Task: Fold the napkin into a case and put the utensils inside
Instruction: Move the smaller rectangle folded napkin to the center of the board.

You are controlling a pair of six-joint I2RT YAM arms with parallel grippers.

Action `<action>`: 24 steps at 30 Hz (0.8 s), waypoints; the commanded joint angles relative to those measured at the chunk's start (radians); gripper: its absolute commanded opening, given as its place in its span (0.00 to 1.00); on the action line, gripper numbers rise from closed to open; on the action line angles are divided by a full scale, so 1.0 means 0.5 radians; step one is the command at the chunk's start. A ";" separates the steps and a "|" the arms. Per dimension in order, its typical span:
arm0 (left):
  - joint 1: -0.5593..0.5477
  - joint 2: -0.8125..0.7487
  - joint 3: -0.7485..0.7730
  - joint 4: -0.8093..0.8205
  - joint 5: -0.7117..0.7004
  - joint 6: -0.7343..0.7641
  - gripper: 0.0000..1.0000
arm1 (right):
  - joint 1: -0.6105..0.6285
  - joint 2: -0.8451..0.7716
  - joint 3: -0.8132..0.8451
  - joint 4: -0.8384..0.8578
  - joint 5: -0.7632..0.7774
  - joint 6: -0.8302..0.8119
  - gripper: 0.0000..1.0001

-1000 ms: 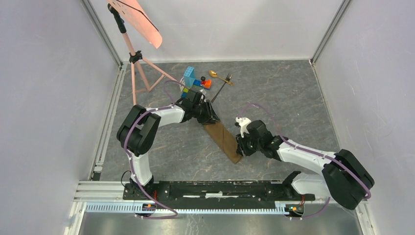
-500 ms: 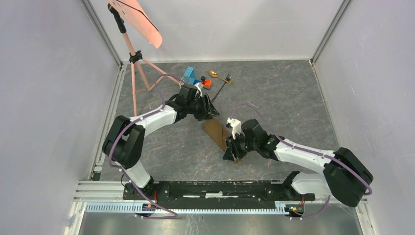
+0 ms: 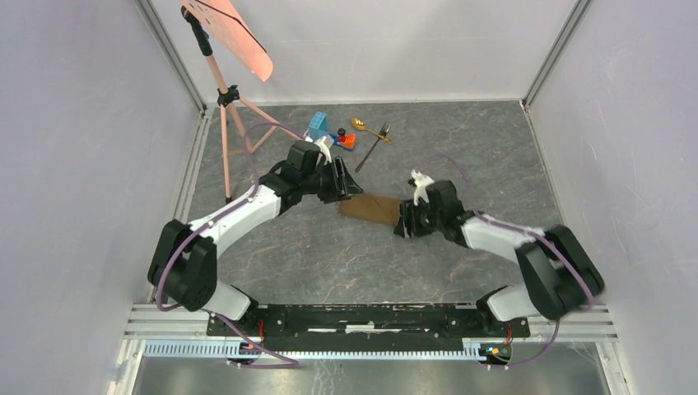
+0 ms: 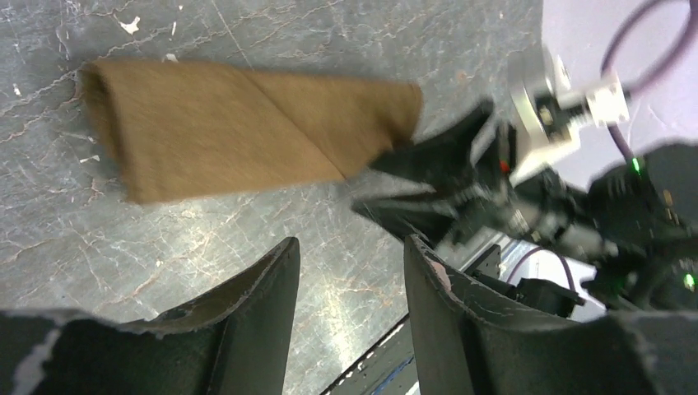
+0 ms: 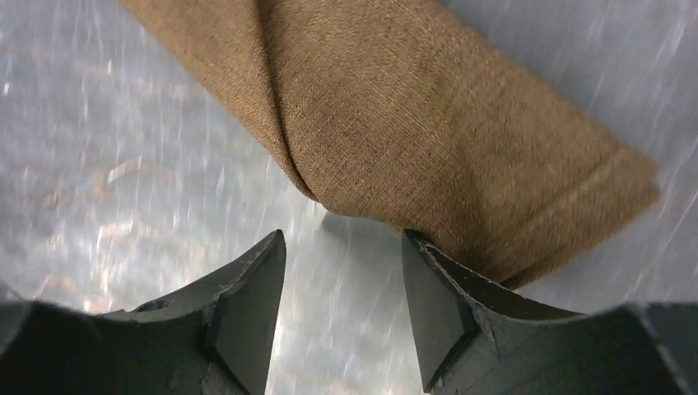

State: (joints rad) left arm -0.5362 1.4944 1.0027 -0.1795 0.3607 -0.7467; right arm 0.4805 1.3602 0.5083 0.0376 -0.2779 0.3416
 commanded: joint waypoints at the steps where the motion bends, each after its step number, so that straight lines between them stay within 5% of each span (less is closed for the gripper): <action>1: 0.000 -0.198 -0.025 -0.061 -0.041 0.094 0.57 | -0.010 0.428 0.460 0.059 0.235 -0.279 0.61; 7: 0.001 -0.483 -0.069 -0.243 -0.212 0.198 0.59 | -0.096 0.324 0.478 0.023 0.326 0.160 0.77; 10: 0.000 -0.505 -0.042 -0.304 -0.258 0.260 0.60 | -0.140 0.202 0.059 0.644 0.045 0.742 0.78; 15: 0.002 -0.452 0.017 -0.290 -0.168 0.280 0.60 | -0.160 0.343 -0.272 1.363 0.035 1.395 0.79; 18: 0.002 -0.437 0.032 -0.300 -0.131 0.292 0.60 | -0.160 0.511 -0.210 1.478 0.152 1.408 0.77; 24: 0.000 -0.496 0.017 -0.360 -0.130 0.327 0.60 | -0.173 0.762 0.230 1.036 0.265 0.966 0.72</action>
State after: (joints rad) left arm -0.5362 1.2739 0.9752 -0.3424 0.2737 -0.6518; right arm 0.3977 1.6882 0.5304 0.6678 -0.2226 0.9287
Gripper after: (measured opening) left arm 0.600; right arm 0.731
